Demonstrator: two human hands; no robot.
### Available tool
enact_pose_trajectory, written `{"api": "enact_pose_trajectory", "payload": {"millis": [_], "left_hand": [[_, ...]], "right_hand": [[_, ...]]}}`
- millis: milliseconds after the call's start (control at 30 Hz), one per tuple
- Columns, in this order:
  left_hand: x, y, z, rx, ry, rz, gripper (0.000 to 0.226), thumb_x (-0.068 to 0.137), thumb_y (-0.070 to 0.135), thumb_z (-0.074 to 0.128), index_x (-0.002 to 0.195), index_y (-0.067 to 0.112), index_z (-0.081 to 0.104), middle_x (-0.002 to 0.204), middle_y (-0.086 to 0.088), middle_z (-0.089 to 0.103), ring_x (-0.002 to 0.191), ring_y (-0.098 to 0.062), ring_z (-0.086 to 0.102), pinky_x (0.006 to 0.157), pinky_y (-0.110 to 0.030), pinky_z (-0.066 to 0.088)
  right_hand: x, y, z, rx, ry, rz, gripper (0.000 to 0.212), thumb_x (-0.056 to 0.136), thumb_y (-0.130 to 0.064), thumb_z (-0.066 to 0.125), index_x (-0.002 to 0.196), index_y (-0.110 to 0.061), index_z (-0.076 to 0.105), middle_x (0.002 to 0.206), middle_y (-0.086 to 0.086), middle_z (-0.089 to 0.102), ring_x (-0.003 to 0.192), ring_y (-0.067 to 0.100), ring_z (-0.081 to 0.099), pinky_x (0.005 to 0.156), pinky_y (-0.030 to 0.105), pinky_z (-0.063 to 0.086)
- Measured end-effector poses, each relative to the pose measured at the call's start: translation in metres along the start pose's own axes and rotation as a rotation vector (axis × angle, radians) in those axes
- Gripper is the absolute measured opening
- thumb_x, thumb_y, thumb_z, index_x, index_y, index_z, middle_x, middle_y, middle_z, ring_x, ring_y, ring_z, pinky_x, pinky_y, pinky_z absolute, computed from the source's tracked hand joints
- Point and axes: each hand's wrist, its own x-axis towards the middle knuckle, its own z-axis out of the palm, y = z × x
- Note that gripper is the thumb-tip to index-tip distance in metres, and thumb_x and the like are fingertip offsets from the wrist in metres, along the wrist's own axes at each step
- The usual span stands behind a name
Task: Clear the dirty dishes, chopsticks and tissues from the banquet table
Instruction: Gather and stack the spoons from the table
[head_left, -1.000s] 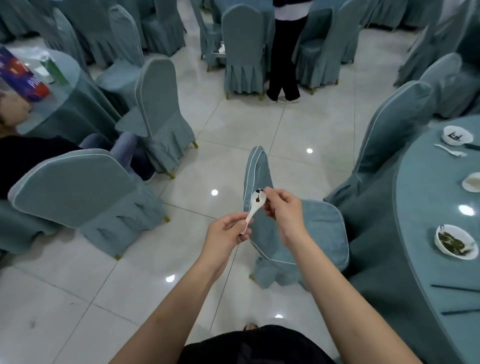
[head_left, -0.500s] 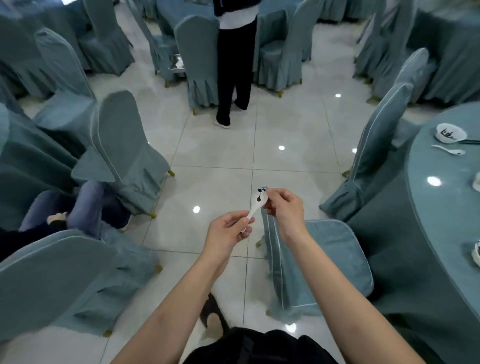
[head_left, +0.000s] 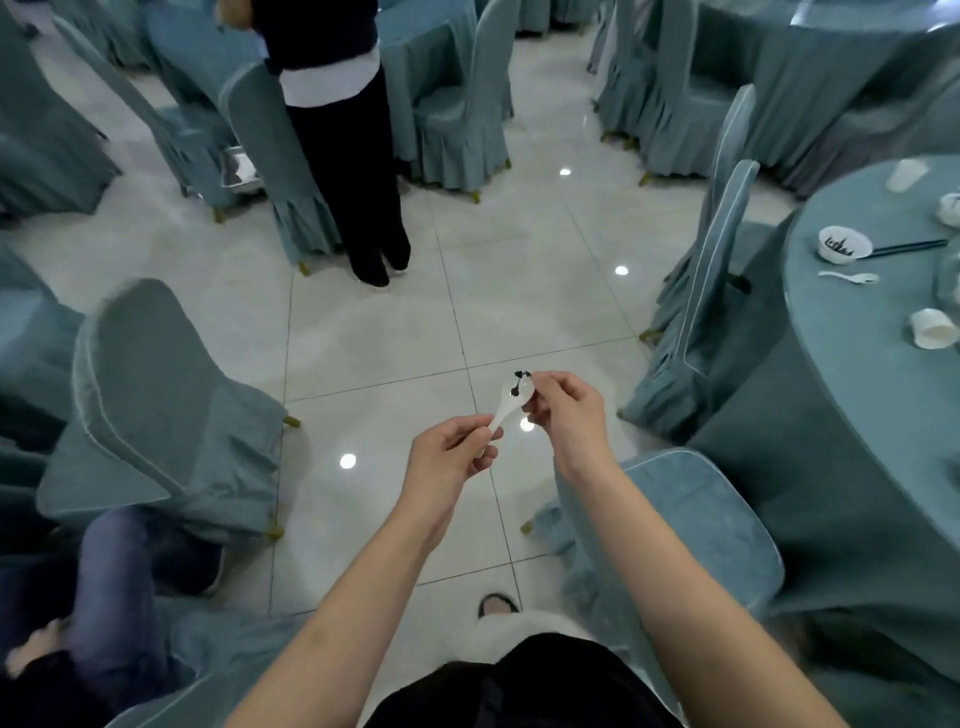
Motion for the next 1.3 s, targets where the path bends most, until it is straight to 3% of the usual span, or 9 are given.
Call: {"api": "enact_pose_trajectory", "payload": {"millis": [367,600,967,1067,1300], "left_hand": [[0.189,0.08,-0.031,0.104,-0.063,0.048,0.019,0.099,0.006,0.063,0.115,0.007,0.074,0.105,-0.012,0.077,0.075,-0.013,0.064,0.078,-0.025,0.054],[0.311,0.146,-0.007,0.129,-0.085,0.074,0.017,0.098,0.006,0.064,0.11,0.008,0.075,0.104,-0.011,0.077,0.074,-0.015,0.063,0.08,-0.029,0.055],[0.457,0.187,0.083,0.196,-0.33,-0.014,0.016,0.098,0.007,0.064,0.11,0.012,0.075,0.104,-0.011,0.077,0.078,-0.016,0.065,0.083,-0.033,0.058],[0.502,0.2,0.12,0.213,-0.426,-0.034,0.016,0.098,0.006,0.064,0.111,0.009,0.074,0.104,-0.011,0.078,0.079,-0.018,0.065,0.089,-0.036,0.057],[0.609,0.253,0.216,0.275,-0.723,-0.032,0.016,0.098,0.003,0.063,0.109,0.007,0.075,0.105,-0.016,0.077,0.083,-0.019,0.065,0.087,-0.031,0.059]], "right_hand": [[0.166,-0.025,0.105,0.044,-0.001,-0.006,0.009,0.091,-0.007,0.067,0.091,0.002,0.068,0.07,0.007,0.065,0.068,0.023,0.057,0.065,0.033,0.048],[0.286,-0.079,0.146,0.058,-0.004,-0.034,0.006,0.09,-0.008,0.068,0.087,-0.003,0.069,0.073,0.009,0.067,0.071,0.024,0.058,0.068,0.034,0.049],[0.416,-0.119,0.105,0.143,0.268,-0.061,0.008,0.094,-0.011,0.066,0.088,-0.006,0.065,0.066,0.001,0.062,0.07,0.022,0.06,0.068,0.032,0.05],[0.453,-0.136,0.087,0.163,0.358,-0.087,0.009,0.094,-0.012,0.067,0.09,-0.004,0.065,0.066,0.003,0.059,0.066,0.019,0.059,0.069,0.032,0.05],[0.538,-0.204,0.055,0.213,0.612,-0.186,0.008,0.093,-0.01,0.067,0.086,-0.005,0.066,0.061,0.001,0.059,0.06,0.018,0.054,0.067,0.034,0.049]]}}
